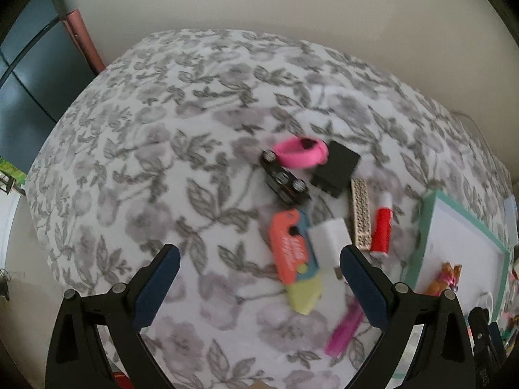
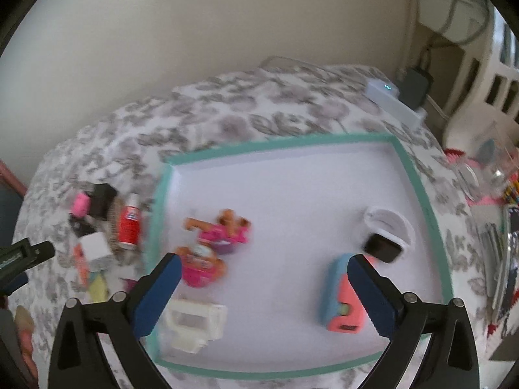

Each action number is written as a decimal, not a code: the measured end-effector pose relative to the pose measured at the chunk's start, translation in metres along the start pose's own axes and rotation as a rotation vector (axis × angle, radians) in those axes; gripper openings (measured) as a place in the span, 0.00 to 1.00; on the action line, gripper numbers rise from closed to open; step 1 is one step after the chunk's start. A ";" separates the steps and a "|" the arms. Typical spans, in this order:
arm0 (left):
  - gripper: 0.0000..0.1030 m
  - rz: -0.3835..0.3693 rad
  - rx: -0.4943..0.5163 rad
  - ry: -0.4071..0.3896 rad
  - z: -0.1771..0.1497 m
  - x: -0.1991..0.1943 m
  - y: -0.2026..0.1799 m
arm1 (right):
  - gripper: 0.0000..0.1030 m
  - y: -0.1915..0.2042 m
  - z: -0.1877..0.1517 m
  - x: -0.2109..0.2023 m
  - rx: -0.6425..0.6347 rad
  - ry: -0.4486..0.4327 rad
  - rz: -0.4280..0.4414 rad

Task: Organize rigid objects
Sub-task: 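Move the left tool to the orange utility knife while the right tool approaches the purple lighter, then grasp the orange utility knife with the left tool while the right tool grasps the purple lighter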

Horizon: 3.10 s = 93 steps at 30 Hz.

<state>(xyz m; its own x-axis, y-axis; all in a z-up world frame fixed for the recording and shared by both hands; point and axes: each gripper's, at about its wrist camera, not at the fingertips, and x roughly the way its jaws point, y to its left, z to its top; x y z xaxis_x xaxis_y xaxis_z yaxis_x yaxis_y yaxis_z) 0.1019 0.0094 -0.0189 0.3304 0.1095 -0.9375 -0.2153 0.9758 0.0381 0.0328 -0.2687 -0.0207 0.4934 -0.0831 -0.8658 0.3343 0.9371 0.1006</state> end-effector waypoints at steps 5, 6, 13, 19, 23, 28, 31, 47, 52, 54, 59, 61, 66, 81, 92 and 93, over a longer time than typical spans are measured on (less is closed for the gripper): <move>0.96 -0.018 -0.032 0.029 0.004 0.008 0.013 | 1.00 0.033 0.002 -0.001 -0.044 -0.010 0.083; 0.96 -0.014 -0.033 0.040 0.004 0.011 0.015 | 1.00 0.039 0.002 -0.001 -0.054 -0.008 0.093; 0.96 0.003 -0.052 0.112 0.003 0.033 0.021 | 1.00 0.083 -0.006 0.007 -0.151 0.019 0.145; 0.96 0.011 -0.066 0.146 0.003 0.045 0.027 | 0.89 0.105 -0.012 0.017 -0.200 0.055 0.165; 0.96 0.000 -0.081 0.178 0.005 0.055 0.031 | 0.78 0.120 -0.018 0.021 -0.249 0.074 0.181; 0.96 -0.008 -0.103 0.189 0.008 0.061 0.037 | 0.65 0.134 -0.022 0.029 -0.280 0.107 0.184; 0.96 -0.017 -0.109 0.198 0.010 0.065 0.040 | 0.52 0.140 -0.025 0.035 -0.302 0.128 0.181; 0.96 -0.067 -0.017 0.214 0.017 0.075 0.019 | 0.32 0.151 -0.047 0.057 -0.336 0.239 0.158; 0.96 -0.065 0.010 0.227 0.016 0.083 0.005 | 0.29 0.150 -0.052 0.060 -0.337 0.260 0.152; 0.96 -0.052 0.017 0.229 0.016 0.087 -0.002 | 0.29 0.150 -0.051 0.062 -0.336 0.266 0.150; 0.96 -0.061 0.006 0.213 0.016 0.093 -0.007 | 0.29 0.151 -0.052 0.063 -0.336 0.270 0.146; 0.96 -0.053 0.018 0.206 0.016 0.094 -0.010 | 0.29 0.151 -0.053 0.063 -0.339 0.271 0.144; 0.96 -0.045 0.042 0.204 0.018 0.103 -0.020 | 0.30 0.151 -0.053 0.064 -0.341 0.270 0.143; 0.66 -0.104 0.079 0.184 0.013 0.086 -0.038 | 0.30 0.151 -0.054 0.065 -0.353 0.275 0.135; 0.63 -0.082 0.122 0.202 0.007 0.092 -0.060 | 0.30 0.151 -0.056 0.065 -0.344 0.281 0.138; 0.61 -0.086 0.119 0.202 0.007 0.091 -0.060 | 0.30 0.150 -0.056 0.065 -0.345 0.282 0.138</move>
<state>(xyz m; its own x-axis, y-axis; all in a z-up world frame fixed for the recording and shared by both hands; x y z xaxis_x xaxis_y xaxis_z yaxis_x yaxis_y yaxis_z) 0.1509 -0.0376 -0.1047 0.1499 -0.0036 -0.9887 -0.0802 0.9967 -0.0158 0.0700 -0.1146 -0.0891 0.2613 0.1005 -0.9600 -0.0292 0.9949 0.0962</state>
